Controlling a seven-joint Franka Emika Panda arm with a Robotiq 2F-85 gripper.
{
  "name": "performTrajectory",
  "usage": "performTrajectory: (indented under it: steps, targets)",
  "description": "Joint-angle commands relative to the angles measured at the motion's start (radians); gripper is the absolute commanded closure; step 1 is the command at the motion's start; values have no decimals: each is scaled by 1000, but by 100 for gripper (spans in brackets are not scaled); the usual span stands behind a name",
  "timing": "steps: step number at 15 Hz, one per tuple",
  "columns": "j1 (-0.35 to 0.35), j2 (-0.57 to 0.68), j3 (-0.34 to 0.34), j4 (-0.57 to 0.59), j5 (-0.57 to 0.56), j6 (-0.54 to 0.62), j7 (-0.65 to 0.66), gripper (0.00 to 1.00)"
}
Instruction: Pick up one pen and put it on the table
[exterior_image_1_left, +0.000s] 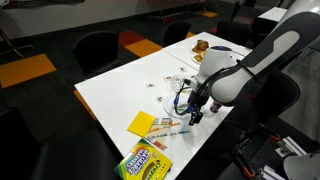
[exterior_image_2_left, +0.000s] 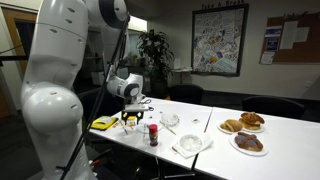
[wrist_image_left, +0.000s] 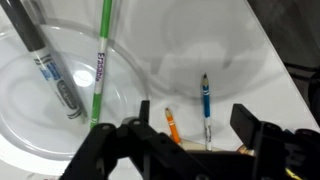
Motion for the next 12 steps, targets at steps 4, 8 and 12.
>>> performTrajectory:
  steps: [4, 8, 12]
  targets:
    - [-53, 100, 69, 79, 23, -44, -160, 71]
    - [-34, 142, 81, 119, 6, -68, -201, 98]
    - [3, 184, 65, 177, -6, -98, -203, 100]
